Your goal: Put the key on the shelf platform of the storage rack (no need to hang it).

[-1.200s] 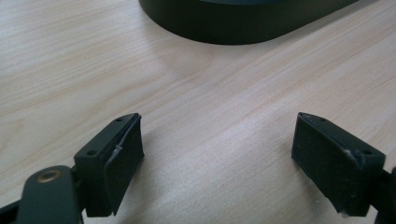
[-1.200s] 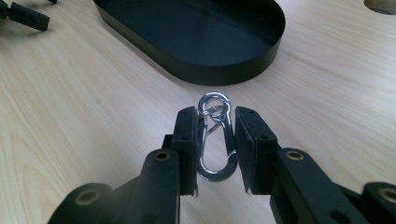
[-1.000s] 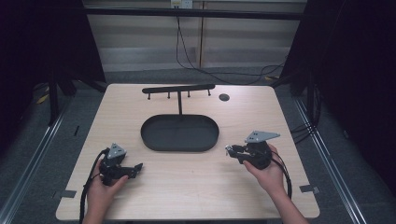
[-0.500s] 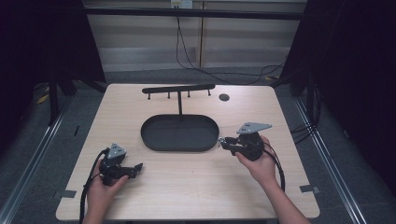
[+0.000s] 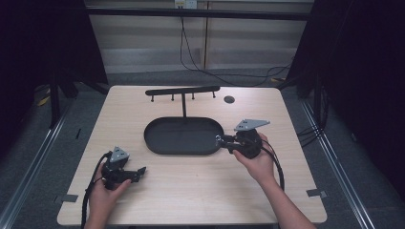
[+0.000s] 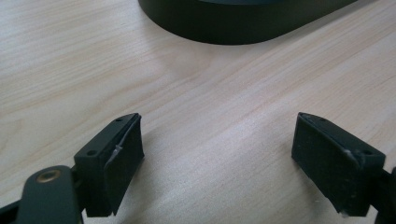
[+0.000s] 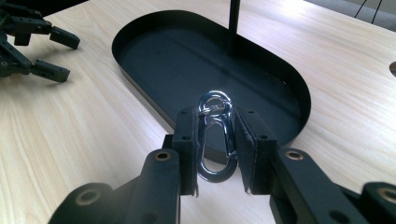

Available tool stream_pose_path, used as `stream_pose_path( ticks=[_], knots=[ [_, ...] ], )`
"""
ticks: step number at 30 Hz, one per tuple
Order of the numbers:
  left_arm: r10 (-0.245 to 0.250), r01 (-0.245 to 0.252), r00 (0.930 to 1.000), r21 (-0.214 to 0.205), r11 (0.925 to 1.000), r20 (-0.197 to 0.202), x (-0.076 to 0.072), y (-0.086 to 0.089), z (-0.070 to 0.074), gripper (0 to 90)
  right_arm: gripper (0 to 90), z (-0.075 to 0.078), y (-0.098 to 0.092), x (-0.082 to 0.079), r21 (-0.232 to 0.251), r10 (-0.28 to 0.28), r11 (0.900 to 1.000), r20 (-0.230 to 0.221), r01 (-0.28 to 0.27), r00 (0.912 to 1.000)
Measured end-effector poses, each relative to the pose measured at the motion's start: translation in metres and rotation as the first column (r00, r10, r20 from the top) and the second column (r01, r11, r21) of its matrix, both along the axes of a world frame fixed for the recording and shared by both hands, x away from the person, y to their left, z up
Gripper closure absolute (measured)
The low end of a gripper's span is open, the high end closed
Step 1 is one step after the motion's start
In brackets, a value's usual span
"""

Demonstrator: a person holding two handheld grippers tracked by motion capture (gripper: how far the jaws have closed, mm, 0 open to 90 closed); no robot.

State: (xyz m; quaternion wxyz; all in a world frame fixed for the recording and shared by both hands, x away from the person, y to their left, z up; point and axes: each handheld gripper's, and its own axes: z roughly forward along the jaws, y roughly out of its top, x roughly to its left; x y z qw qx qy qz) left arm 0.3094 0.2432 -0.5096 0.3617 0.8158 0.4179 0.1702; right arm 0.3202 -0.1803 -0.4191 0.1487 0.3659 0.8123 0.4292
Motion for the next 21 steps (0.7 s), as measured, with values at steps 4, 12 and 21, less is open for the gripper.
stream_pose_path(
  ticks=[4,12,21],
  knots=[
    [-0.003,0.003,1.0,0.002,1.0,0.001,0.0,0.0,0.0,16.3,71.3,0.002,0.004,0.002,-0.002,0.003,1.0,0.003,-0.003,1.0],
    [-0.005,0.005,1.0,0.002,1.0,-0.001,0.0,0.0,0.0,16.3,71.4,0.005,0.015,0.008,-0.002,0.004,1.0,0.019,-0.004,0.9998],
    [-0.004,0.004,1.0,0.002,1.0,-0.002,0.0,0.0,0.0,16.3,71.4,0.009,0.03,0.018,-0.008,0.008,0.9999,0.03,-0.008,0.9995]
  ],
)
